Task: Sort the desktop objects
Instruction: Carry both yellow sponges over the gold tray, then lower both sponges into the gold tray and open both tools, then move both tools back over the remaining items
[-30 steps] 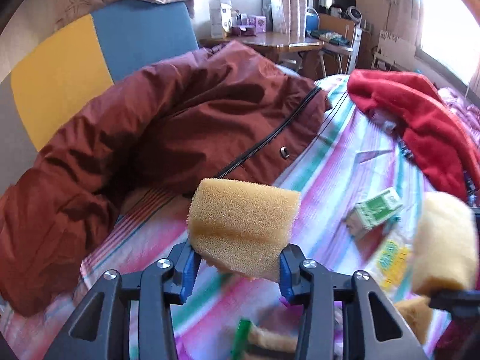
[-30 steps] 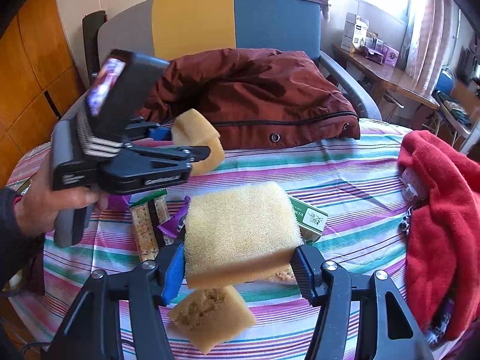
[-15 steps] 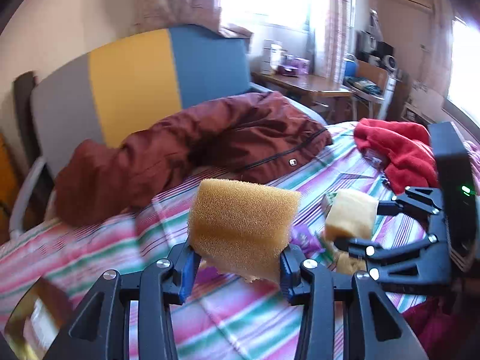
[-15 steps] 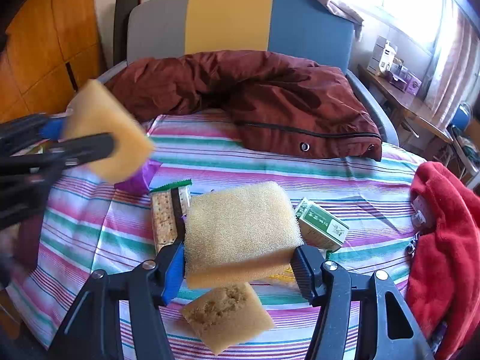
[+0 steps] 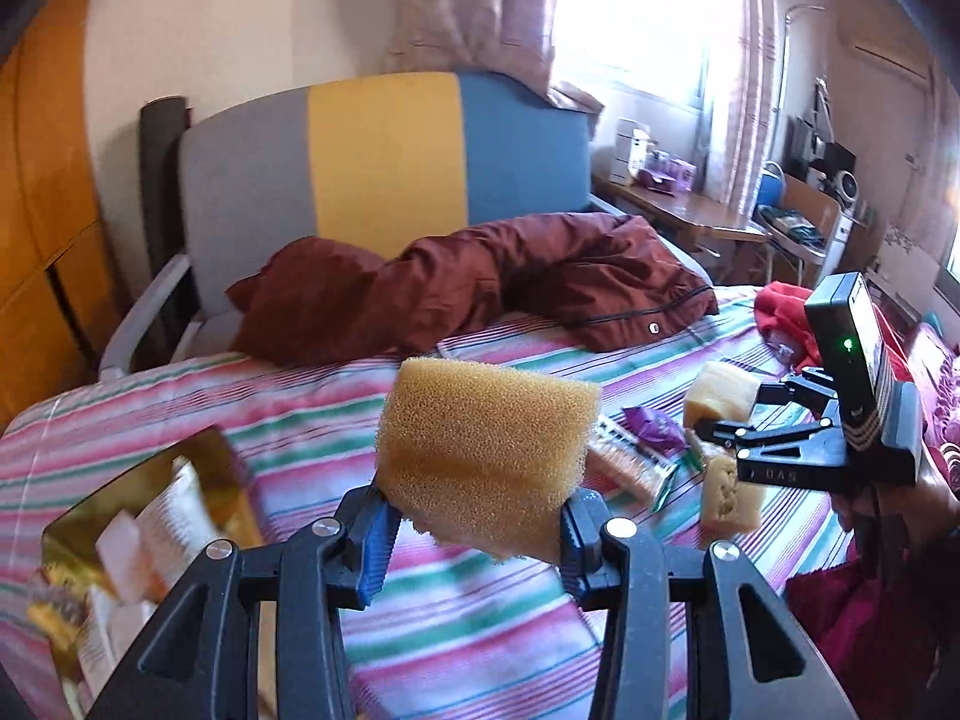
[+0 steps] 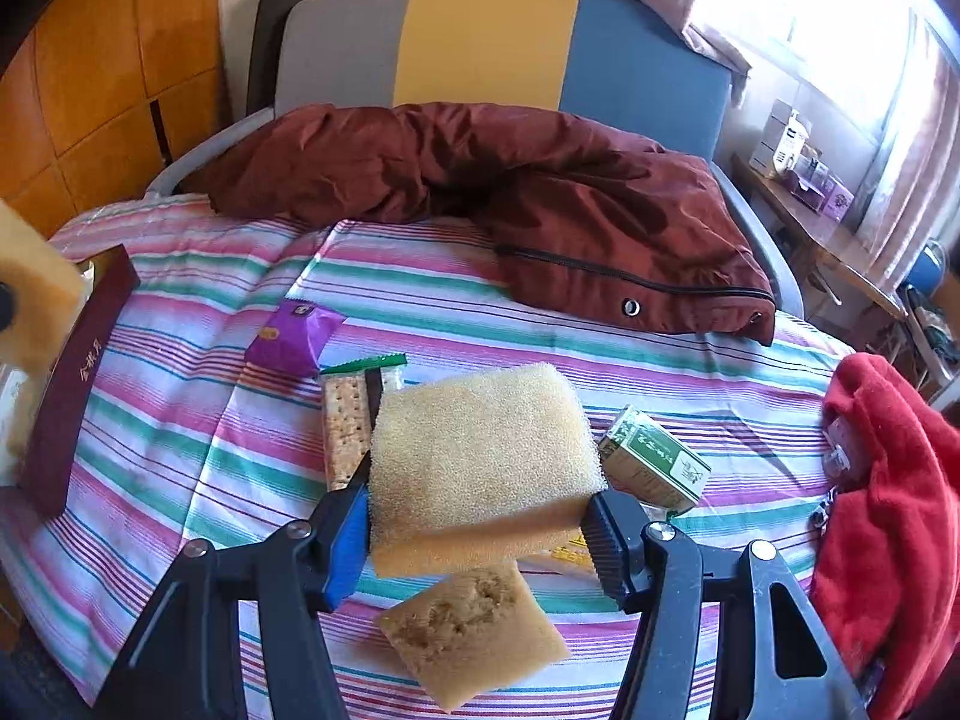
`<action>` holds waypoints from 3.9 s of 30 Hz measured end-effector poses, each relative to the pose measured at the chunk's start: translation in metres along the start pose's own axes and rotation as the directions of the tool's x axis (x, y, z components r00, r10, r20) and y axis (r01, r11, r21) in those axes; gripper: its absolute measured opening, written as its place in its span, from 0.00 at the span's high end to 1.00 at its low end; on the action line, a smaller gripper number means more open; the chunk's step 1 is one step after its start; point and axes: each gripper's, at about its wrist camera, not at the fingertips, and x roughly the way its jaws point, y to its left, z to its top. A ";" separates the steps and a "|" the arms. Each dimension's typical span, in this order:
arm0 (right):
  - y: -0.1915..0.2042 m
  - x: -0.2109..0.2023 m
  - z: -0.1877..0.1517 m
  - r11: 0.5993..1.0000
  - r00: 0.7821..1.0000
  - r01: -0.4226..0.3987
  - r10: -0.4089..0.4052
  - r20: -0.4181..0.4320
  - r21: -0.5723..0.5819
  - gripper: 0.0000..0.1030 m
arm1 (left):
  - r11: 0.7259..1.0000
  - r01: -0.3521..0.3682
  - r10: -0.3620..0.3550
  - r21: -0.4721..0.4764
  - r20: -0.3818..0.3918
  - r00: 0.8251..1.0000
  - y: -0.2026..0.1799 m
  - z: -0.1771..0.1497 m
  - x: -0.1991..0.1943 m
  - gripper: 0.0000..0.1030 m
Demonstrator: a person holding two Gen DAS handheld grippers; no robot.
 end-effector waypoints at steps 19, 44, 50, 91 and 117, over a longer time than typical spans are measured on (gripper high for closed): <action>0.090 -0.031 0.003 0.990 0.993 -0.117 0.119 0.020 -0.082 0.40 | 0.979 -0.105 0.101 -0.177 -0.033 0.994 0.079 -0.075 -0.049 0.57; 0.284 -0.093 -0.025 0.843 0.861 -0.489 0.508 0.029 -0.226 0.40 | 0.869 -0.270 0.276 -0.415 -0.048 0.960 0.183 -0.171 -0.145 0.57; 0.296 -0.090 -0.027 0.830 0.856 -0.500 0.516 0.004 -0.247 0.40 | 0.848 -0.274 0.267 -0.454 -0.081 0.960 0.193 -0.184 -0.136 0.57; 0.395 -0.021 0.091 0.820 0.853 -0.504 0.522 -0.007 -0.271 0.37 | 0.873 -0.270 0.238 -0.406 -0.129 0.963 0.208 -0.168 -0.069 0.49; 0.400 -0.018 0.073 0.838 0.869 -0.481 0.495 -0.014 -0.258 0.17 | 0.832 -0.316 0.304 -0.456 -0.103 0.947 0.216 -0.170 -0.094 0.40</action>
